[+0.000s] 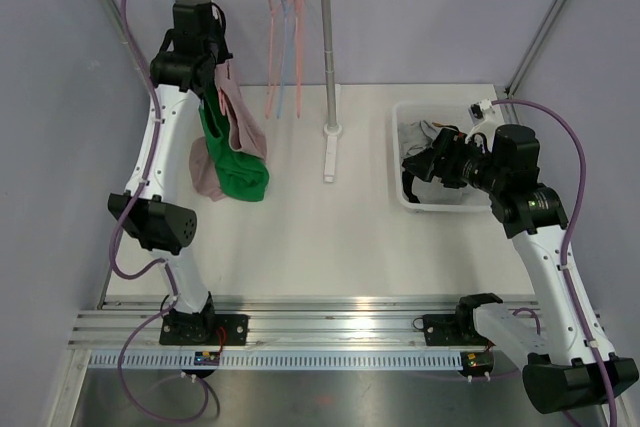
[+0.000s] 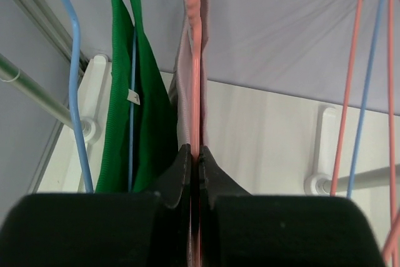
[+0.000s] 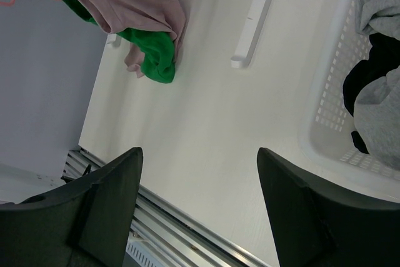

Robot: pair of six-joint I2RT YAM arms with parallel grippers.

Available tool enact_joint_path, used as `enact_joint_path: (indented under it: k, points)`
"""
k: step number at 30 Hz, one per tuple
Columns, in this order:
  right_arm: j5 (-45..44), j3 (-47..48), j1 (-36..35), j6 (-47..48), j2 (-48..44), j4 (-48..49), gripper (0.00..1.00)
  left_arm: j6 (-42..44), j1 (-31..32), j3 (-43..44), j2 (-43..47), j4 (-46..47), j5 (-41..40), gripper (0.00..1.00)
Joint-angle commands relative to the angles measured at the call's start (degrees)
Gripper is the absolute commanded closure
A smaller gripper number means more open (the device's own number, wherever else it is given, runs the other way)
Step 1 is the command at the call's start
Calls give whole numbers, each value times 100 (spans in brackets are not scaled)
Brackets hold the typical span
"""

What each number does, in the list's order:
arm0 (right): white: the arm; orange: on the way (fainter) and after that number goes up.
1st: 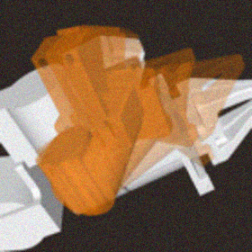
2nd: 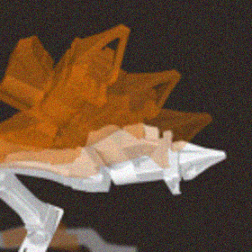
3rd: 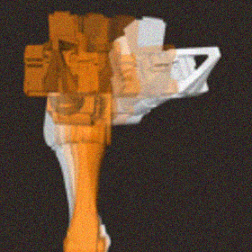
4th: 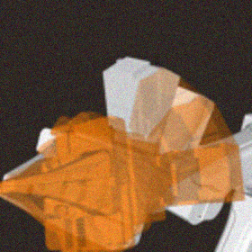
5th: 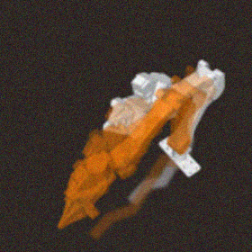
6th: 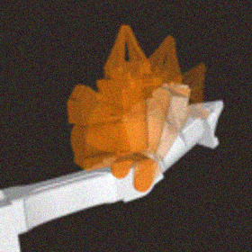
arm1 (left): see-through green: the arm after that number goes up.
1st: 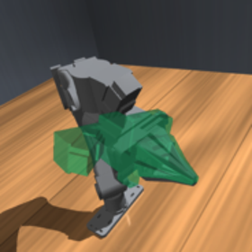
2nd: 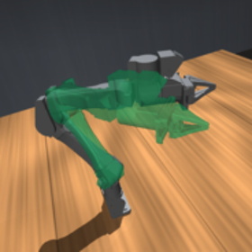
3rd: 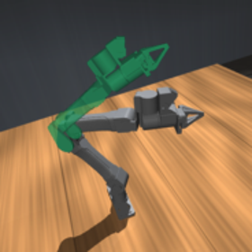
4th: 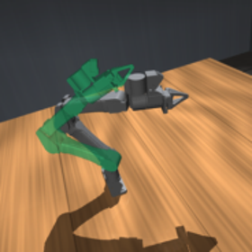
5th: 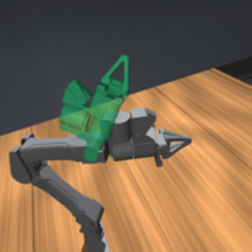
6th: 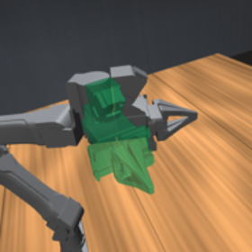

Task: Remove the tank top from the hanger

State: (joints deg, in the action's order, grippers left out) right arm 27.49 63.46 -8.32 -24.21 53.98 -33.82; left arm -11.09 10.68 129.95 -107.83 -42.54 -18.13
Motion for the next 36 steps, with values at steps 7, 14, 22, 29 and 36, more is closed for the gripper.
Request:
enact_joint_path:
  k: [7, 14, 22, 29, 36]
  points:
    - [-147, 316, -56, 92, -71, 16, 19, -279, 4, 5, 1105, 405, 1013, 100]
    - [-358, 299, -56, 232, -168, -54, 16, -745, 5, -1144, 2035, 817, 1776, 100]
    - [-314, 281, -56, 223, -212, -116, 14, -1333, 31, -2543, 3592, 1239, 2358, 100]
    - [-165, 403, -56, 285, -142, -160, 8, -1606, 31, -4011, 5306, 1135, 2674, 100]
    - [1080, 519, -100, 215, 122, 260, 4, -2098, 31, -5637, 7318, 643, 3342, 100]
